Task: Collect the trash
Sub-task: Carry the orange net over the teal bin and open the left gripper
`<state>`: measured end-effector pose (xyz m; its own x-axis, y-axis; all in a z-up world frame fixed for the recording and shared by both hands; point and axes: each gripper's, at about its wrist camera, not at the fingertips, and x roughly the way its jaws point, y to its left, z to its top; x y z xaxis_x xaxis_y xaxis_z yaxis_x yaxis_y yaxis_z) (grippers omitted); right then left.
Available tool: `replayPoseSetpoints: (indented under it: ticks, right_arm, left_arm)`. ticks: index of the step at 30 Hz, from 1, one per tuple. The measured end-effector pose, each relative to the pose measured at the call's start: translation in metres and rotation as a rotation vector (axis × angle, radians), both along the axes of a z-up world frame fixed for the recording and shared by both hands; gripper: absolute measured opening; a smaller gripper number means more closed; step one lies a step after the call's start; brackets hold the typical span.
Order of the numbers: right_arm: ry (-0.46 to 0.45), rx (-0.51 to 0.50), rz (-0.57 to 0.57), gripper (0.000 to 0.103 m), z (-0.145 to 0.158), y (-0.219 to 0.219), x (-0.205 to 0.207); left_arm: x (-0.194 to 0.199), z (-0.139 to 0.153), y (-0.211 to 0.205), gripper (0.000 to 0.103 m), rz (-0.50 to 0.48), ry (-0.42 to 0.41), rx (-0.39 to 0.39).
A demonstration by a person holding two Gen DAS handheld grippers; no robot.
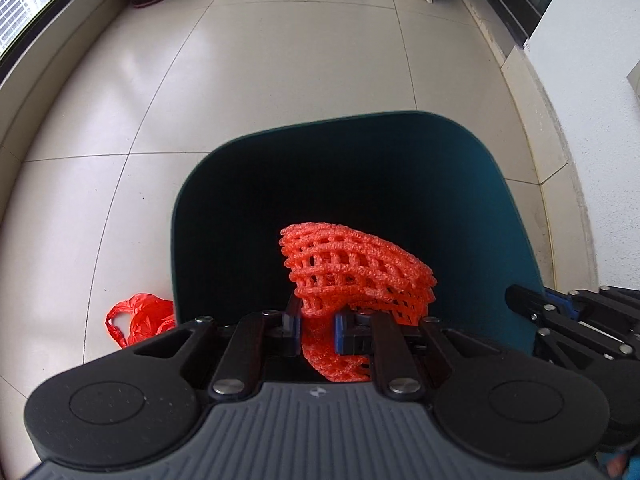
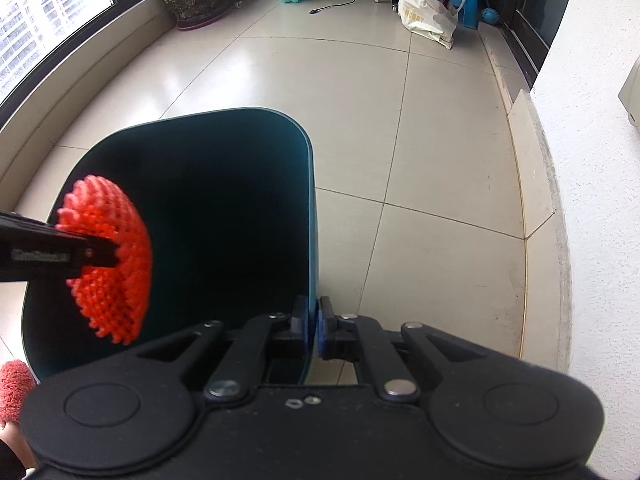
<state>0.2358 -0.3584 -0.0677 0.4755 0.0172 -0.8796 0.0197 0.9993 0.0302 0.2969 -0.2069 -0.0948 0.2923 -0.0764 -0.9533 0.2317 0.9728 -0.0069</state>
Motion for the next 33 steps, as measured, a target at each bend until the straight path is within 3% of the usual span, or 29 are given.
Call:
replayPoseSetpoints:
  ticks: [6, 18, 22, 24, 25, 26, 33]
  right_arm:
    - [-0.002, 0.015, 0.011, 0.004, 0.000, -0.004, -0.002]
    - [0.005, 0.027, 0.008, 0.005, 0.000, -0.005, -0.002]
    - [0.006, 0.035, 0.006, 0.006, 0.000, -0.008, -0.001]
    - [0.007, 0.038, 0.006, 0.006, 0.000, -0.009, 0.000]
    - [0.008, 0.042, 0.003, 0.006, -0.001, -0.010, -0.001]
    - [0.009, 0.045, 0.002, 0.006, -0.001, -0.010, -0.001]
    - [0.017, 0.049, -0.001, 0.006, -0.003, -0.015, 0.003]
  left_arm:
    - [0.020, -0.043, -0.015, 0.014, -0.011, 0.074, 0.046]
    - [0.034, -0.077, -0.020, 0.015, -0.038, 0.163, 0.073]
    - [0.034, -0.077, -0.018, 0.028, -0.031, 0.147, 0.058]
    - [0.029, -0.075, -0.016, 0.041, -0.033, 0.126, 0.065]
    - [0.026, -0.073, -0.016, 0.056, -0.036, 0.118, 0.059]
    - [0.024, -0.072, -0.015, 0.063, -0.037, 0.106, 0.054]
    - [0.014, -0.057, -0.011, 0.063, -0.035, 0.080, 0.010]
